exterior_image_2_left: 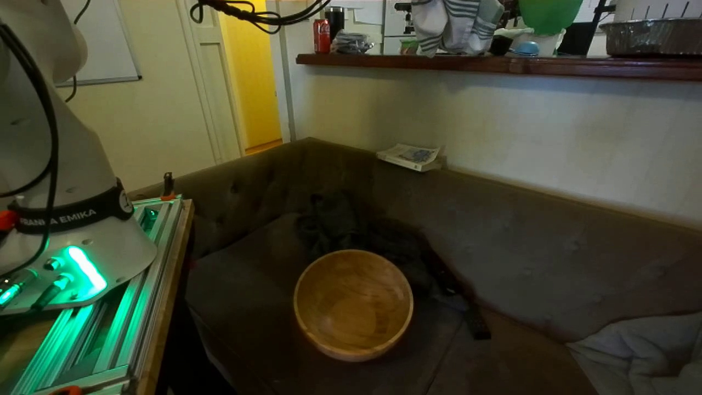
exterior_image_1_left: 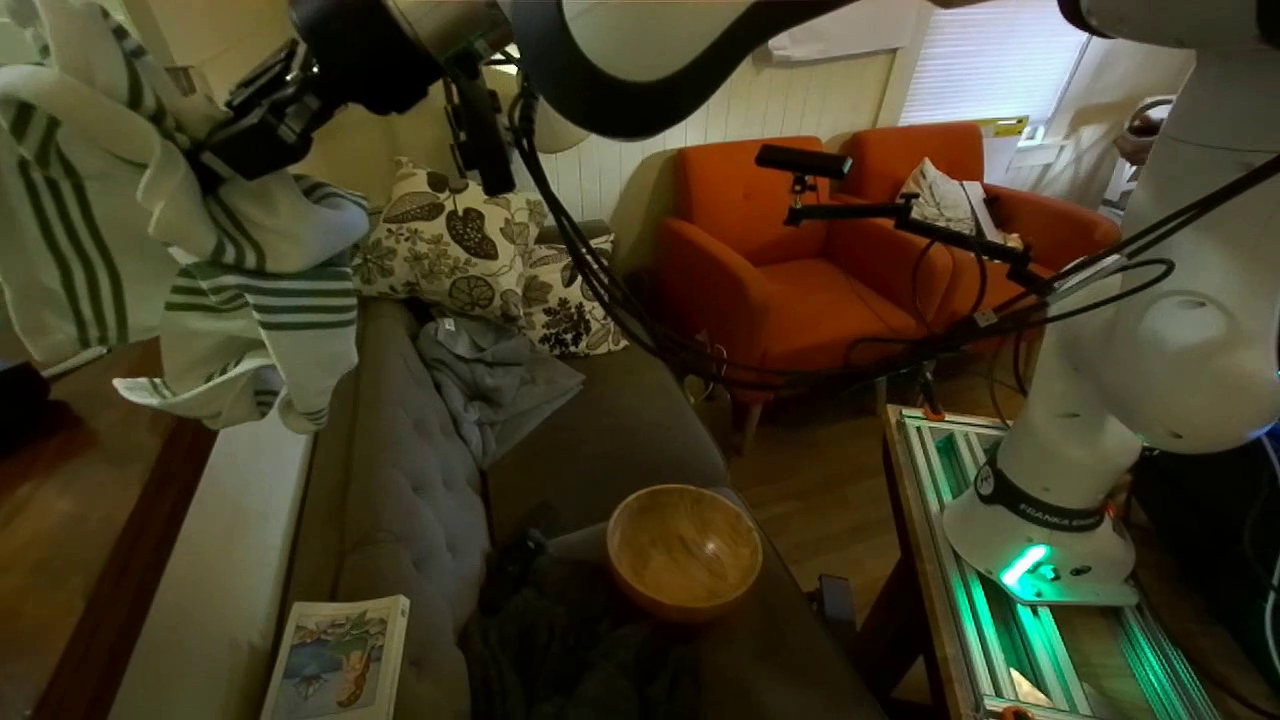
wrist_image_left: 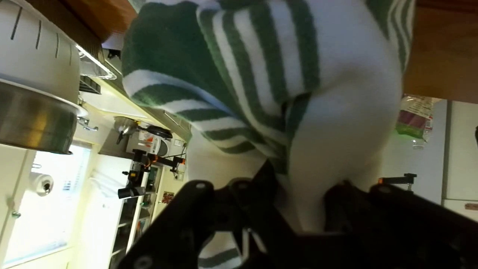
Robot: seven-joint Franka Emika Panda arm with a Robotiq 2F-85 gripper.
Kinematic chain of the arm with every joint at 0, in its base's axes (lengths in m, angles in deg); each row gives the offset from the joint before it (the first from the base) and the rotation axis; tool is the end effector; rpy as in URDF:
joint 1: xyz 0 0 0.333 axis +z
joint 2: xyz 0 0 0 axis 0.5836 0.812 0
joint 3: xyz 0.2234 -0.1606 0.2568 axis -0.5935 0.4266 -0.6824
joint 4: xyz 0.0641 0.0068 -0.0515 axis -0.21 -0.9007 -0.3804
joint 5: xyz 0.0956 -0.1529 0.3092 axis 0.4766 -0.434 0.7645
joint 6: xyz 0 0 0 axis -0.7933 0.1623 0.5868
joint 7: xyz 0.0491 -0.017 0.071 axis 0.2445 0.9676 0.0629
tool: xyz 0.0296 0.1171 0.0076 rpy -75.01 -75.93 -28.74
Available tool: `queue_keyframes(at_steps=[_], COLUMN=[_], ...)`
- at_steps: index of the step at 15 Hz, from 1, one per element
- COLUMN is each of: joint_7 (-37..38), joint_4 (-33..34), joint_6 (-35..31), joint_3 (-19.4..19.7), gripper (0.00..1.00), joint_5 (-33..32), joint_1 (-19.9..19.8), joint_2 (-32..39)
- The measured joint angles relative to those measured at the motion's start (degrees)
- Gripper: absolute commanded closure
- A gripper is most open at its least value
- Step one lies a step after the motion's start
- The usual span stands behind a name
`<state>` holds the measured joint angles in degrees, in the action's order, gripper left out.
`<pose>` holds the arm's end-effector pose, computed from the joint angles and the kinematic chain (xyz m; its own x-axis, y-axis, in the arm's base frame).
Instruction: Move the green and white towel to the counter behind the sofa
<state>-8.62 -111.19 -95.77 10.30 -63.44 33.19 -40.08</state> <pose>0.6058 0.1674 0.6762 0.3430 0.3714 0.8628 0.4637 -0.8657 0.1884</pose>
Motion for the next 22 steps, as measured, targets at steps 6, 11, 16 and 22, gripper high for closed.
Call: queue_keyframes(at_steps=[6,11,16,22], joint_7=[-0.12,-3.19,-7.76,-13.07], joint_4=[2.15,15.45,28.82,43.52], joint_6=[-3.01,-7.82,-8.82,-3.15], joint_3=[0.31,-4.79,-14.59,-20.37], gripper=[0.94,0.94,0.94,0.94], joint_5=[-2.97,-6.08,-6.17,-6.26], joint_1=[0.5,2.78,2.53,3.44], joint_2=[2.8,12.5,25.15,39.9])
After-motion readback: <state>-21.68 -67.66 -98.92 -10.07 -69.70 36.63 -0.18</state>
